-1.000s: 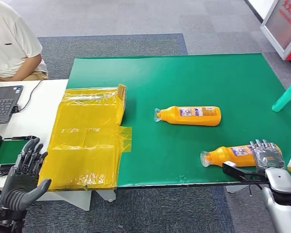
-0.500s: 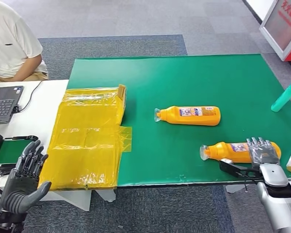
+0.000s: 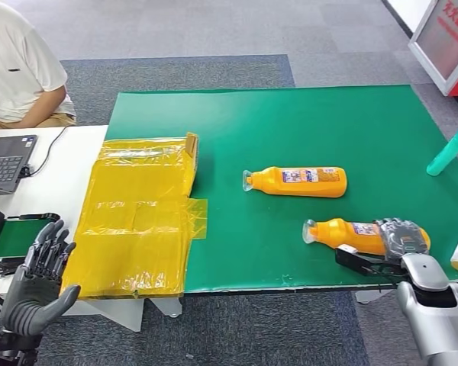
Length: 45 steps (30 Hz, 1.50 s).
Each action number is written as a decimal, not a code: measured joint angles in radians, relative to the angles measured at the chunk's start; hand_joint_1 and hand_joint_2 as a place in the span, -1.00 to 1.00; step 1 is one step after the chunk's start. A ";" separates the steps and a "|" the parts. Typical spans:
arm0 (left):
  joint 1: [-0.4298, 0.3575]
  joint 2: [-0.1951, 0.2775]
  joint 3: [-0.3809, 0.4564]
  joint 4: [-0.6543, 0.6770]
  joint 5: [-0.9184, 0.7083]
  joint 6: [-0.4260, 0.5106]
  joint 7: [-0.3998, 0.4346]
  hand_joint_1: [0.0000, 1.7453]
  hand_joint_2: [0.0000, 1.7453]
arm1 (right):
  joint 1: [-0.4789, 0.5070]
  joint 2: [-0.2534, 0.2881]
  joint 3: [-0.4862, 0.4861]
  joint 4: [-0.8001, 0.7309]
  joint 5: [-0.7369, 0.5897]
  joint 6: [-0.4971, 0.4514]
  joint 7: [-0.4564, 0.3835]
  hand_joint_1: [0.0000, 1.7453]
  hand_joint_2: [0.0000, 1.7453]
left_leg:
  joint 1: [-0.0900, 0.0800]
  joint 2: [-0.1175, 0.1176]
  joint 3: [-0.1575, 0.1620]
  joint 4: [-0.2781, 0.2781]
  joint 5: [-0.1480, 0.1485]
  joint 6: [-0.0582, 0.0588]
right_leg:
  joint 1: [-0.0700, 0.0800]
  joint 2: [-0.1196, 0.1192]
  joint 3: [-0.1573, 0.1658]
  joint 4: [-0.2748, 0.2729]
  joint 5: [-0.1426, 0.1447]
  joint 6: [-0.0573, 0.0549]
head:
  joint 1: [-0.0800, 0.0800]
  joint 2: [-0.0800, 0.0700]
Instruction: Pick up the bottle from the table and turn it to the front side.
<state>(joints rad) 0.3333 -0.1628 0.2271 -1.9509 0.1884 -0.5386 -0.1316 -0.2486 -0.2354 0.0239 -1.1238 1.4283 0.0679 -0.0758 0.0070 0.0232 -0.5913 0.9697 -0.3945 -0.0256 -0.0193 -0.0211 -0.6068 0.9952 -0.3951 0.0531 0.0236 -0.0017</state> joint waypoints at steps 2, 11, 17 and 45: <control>0.000 -0.002 0.000 0.000 0.000 -0.001 0.001 -1.00 1.00 | 0.014 0.033 -0.018 -0.040 -0.072 0.001 -0.034 1.00 1.00 | 0.000 0.000 0.000 0.000 0.000 -0.001 | 0.000 0.000 0.000 0.000 0.000 0.000 | 0.000 0.000; 0.005 -0.025 0.003 -0.013 -0.020 -0.005 0.003 -1.00 1.00 | 0.115 0.226 -0.034 -0.273 -0.540 0.074 -0.147 1.00 1.00 | 0.001 0.000 -0.003 0.000 0.001 -0.001 | 0.001 0.000 -0.003 0.000 0.000 0.000 | 0.000 0.000; 0.000 -0.049 0.002 -0.019 -0.057 0.014 0.007 -1.00 1.00 | 0.165 0.350 -0.029 -0.394 -0.878 0.186 -0.151 1.00 1.00 | 0.000 0.000 -0.003 0.000 0.001 -0.001 | 0.001 0.000 -0.003 0.000 -0.001 0.000 | 0.000 0.000; -0.347 -0.029 -0.501 0.032 -0.238 0.253 0.043 -1.00 1.00 | 0.088 0.466 0.325 -0.488 -0.954 0.016 -0.136 1.00 1.00 | 0.000 0.000 -0.006 0.000 0.004 -0.001 | 0.001 0.000 -0.007 0.000 0.003 0.000 | 0.000 0.000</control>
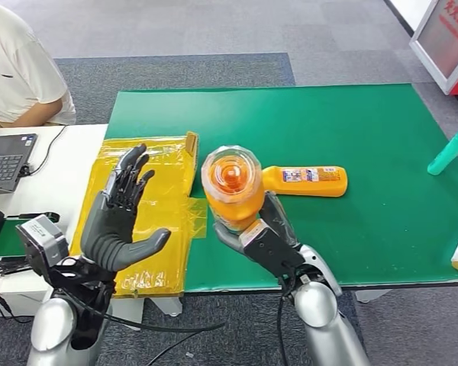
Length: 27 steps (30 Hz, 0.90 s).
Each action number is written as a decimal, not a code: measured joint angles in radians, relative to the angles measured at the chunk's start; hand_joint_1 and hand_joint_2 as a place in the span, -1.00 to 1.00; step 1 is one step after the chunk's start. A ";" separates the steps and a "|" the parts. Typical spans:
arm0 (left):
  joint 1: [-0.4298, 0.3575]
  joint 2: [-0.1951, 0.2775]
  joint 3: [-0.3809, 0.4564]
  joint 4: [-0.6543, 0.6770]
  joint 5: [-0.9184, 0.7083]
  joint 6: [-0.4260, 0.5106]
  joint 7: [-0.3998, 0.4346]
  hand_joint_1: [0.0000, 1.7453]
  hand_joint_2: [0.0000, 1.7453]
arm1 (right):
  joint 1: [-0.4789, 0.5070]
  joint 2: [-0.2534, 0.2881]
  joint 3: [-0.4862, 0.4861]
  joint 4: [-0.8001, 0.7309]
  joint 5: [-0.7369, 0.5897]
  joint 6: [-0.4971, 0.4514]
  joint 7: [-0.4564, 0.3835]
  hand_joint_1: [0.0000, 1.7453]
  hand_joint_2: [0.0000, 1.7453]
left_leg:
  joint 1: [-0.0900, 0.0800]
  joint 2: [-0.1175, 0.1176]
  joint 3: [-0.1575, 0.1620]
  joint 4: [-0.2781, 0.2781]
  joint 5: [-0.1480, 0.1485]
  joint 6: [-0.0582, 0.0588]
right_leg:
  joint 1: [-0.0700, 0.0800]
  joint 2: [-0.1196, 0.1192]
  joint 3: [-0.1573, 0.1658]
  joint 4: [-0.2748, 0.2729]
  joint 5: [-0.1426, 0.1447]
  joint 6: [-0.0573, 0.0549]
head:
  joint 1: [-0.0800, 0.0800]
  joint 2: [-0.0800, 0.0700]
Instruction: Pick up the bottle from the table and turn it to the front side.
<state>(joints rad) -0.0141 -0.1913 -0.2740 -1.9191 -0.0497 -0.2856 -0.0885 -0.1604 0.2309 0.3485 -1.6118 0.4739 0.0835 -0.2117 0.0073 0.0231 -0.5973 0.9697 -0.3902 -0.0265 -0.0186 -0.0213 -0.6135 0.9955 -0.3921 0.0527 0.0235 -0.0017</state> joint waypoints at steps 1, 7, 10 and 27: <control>-0.009 0.002 -0.013 0.004 -0.022 0.002 0.003 -1.00 1.00 | -0.002 0.000 0.004 0.003 0.008 -0.007 0.001 1.00 1.00 | 0.000 0.000 0.000 0.000 0.000 0.000 | 0.000 0.000 0.000 0.000 0.000 0.000 | 0.000 0.000; -0.117 -0.007 -0.134 0.048 -0.320 0.081 0.027 -1.00 1.00 | -0.021 0.013 0.027 0.036 0.047 -0.063 0.011 1.00 1.00 | 0.000 0.000 -0.001 0.000 0.001 0.000 | 0.000 0.000 -0.001 0.000 0.001 0.000 | 0.000 0.000; -0.155 -0.019 -0.179 0.064 -0.409 0.117 0.030 -1.00 1.00 | -0.028 0.018 0.032 0.049 0.063 -0.085 0.013 1.00 1.00 | 0.000 0.000 -0.001 0.000 0.001 0.000 | 0.000 0.000 -0.001 0.000 0.002 0.000 | 0.000 0.000; -0.222 -0.049 -0.290 0.122 -0.514 0.164 0.028 -1.00 1.00 | -0.030 0.025 0.062 0.035 0.120 -0.161 0.021 1.00 1.00 | 0.000 0.000 -0.003 0.000 0.001 -0.001 | 0.000 0.000 -0.003 0.000 0.002 0.000 | 0.000 0.000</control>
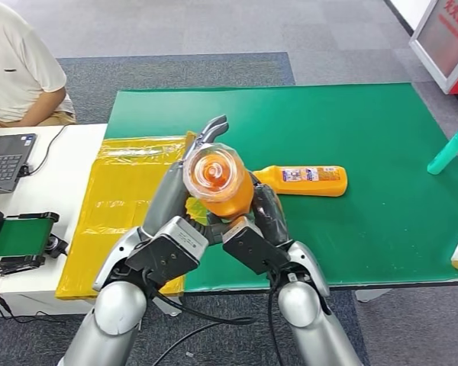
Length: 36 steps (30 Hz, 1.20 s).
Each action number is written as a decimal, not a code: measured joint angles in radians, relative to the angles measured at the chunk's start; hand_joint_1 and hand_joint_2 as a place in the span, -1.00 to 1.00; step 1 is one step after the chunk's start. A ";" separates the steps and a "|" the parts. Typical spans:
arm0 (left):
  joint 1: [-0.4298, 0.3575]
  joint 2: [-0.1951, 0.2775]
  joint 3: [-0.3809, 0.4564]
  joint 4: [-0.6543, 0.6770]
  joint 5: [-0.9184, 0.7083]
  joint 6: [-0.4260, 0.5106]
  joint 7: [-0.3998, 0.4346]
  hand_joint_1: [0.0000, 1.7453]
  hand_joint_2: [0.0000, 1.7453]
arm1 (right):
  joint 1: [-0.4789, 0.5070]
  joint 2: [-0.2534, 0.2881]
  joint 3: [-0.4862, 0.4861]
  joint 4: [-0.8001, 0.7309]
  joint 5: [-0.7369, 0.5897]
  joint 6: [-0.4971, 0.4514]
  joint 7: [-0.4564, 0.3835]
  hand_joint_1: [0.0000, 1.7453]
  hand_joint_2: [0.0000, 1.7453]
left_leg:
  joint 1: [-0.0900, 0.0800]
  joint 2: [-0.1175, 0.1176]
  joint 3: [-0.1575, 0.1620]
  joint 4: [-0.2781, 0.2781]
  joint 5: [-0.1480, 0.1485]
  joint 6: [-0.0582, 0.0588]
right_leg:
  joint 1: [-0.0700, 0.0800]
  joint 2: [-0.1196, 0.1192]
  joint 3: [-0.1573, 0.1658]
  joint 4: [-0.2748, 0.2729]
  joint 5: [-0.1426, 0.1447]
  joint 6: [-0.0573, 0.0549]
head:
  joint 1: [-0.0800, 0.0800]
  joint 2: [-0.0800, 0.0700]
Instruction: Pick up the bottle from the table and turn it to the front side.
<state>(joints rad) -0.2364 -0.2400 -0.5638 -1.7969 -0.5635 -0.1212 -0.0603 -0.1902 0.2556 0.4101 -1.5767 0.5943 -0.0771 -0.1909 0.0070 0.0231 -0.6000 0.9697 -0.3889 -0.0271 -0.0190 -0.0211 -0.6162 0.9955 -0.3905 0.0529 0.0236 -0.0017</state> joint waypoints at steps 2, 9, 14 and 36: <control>-0.003 -0.001 -0.002 0.002 0.004 -0.001 0.000 -1.00 1.00 | 0.000 0.000 0.000 -0.005 0.007 -0.006 0.002 1.00 1.00 | 0.000 0.000 0.000 0.000 0.000 0.000 | 0.000 0.000 0.000 0.000 0.000 0.000 | 0.000 0.000; -0.010 -0.002 -0.007 0.005 0.049 -0.007 0.000 0.14 1.00 | 0.003 0.000 -0.002 -0.024 0.016 -0.015 0.003 1.00 1.00 | 0.000 0.000 0.000 0.000 0.000 0.000 | 0.000 0.000 0.000 0.000 0.000 0.000 | 0.000 0.000; -0.009 -0.002 -0.010 0.006 0.075 -0.009 0.004 1.00 1.00 | 0.004 0.000 -0.004 -0.031 0.019 -0.018 0.005 1.00 1.00 | 0.000 0.000 0.000 0.000 0.000 0.000 | 0.000 0.000 0.000 0.000 0.000 0.000 | 0.000 0.000; 0.004 -0.002 0.000 0.005 0.146 0.005 0.003 1.00 1.00 | 0.016 0.000 -0.013 -0.070 -0.033 -0.025 0.032 -1.00 1.00 | 0.000 0.000 0.000 0.000 0.000 0.000 | 0.000 0.000 0.000 0.000 0.000 0.000 | 0.000 0.000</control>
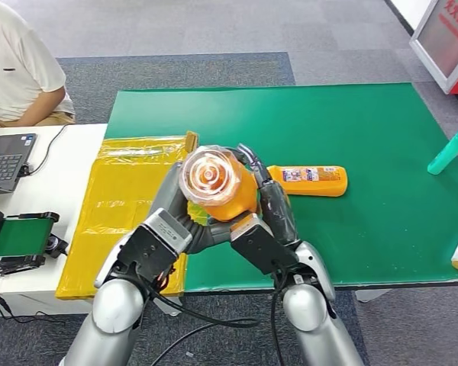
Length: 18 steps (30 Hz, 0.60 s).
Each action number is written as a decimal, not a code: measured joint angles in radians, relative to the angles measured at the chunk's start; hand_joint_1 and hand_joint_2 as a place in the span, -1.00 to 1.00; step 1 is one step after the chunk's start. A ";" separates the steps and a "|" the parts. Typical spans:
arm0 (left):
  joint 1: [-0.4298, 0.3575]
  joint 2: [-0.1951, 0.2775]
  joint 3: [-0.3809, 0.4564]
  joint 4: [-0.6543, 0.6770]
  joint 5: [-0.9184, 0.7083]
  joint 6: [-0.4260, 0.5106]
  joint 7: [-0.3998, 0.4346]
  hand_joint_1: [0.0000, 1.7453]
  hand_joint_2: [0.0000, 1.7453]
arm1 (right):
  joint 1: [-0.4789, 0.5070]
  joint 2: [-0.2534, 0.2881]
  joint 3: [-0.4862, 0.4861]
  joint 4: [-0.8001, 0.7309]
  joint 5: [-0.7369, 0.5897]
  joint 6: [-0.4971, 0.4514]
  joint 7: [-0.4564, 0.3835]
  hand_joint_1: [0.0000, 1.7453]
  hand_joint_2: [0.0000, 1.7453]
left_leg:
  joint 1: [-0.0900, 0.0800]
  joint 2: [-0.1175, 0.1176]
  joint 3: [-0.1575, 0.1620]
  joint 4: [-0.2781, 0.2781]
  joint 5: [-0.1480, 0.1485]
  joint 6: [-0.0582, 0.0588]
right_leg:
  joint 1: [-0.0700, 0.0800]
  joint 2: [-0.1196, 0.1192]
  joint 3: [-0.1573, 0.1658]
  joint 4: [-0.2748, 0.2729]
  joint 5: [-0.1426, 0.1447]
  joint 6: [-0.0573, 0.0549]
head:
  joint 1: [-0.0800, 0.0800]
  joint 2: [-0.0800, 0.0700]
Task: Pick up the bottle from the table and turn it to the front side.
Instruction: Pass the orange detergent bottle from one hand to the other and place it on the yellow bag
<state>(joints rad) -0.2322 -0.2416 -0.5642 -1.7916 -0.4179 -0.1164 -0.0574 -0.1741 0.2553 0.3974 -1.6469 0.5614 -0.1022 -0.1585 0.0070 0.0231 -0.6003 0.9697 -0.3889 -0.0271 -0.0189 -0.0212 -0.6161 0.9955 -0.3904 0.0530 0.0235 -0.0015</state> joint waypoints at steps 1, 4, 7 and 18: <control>0.003 0.000 0.001 -0.001 0.000 0.004 0.000 1.00 1.00 | 0.000 0.000 -0.002 -0.001 -0.002 0.000 0.002 -1.00 1.00 | 0.000 0.000 0.000 0.000 0.000 0.000 | 0.000 0.000 0.000 0.000 0.000 0.000 | 0.000 0.000; 0.008 0.001 0.006 -0.006 -0.031 0.030 -0.004 1.00 1.00 | 0.000 0.000 -0.006 -0.007 -0.005 -0.001 0.005 -1.00 1.00 | 0.000 0.000 0.000 0.000 0.000 0.000 | 0.000 0.000 0.000 0.000 0.000 0.000 | 0.000 0.000; 0.019 0.003 0.018 -0.028 -0.192 0.098 -0.018 1.00 1.00 | 0.000 0.000 -0.020 -0.022 -0.007 -0.004 0.016 -1.00 1.00 | 0.000 0.000 0.000 0.000 0.000 0.000 | 0.000 0.000 0.000 0.000 0.000 0.000 | 0.000 0.000; 0.072 0.014 0.149 -0.123 -0.696 0.231 -0.021 1.00 1.00 | -0.003 0.000 -0.147 -0.145 0.005 -0.003 0.039 -1.00 1.00 | 0.000 0.000 0.000 0.000 0.000 0.000 | 0.000 0.000 0.000 0.000 0.000 0.000 | 0.000 0.000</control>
<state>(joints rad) -0.1597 -0.2275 -0.4148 -1.9142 -1.1137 0.1149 -0.0783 -0.1766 0.2556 0.2508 -1.7924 0.5661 -0.1050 -0.1194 0.0070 0.0231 -0.6005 0.9697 -0.3888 -0.0271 -0.0189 -0.0212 -0.6162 0.9956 -0.3904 0.0530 0.0236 -0.0018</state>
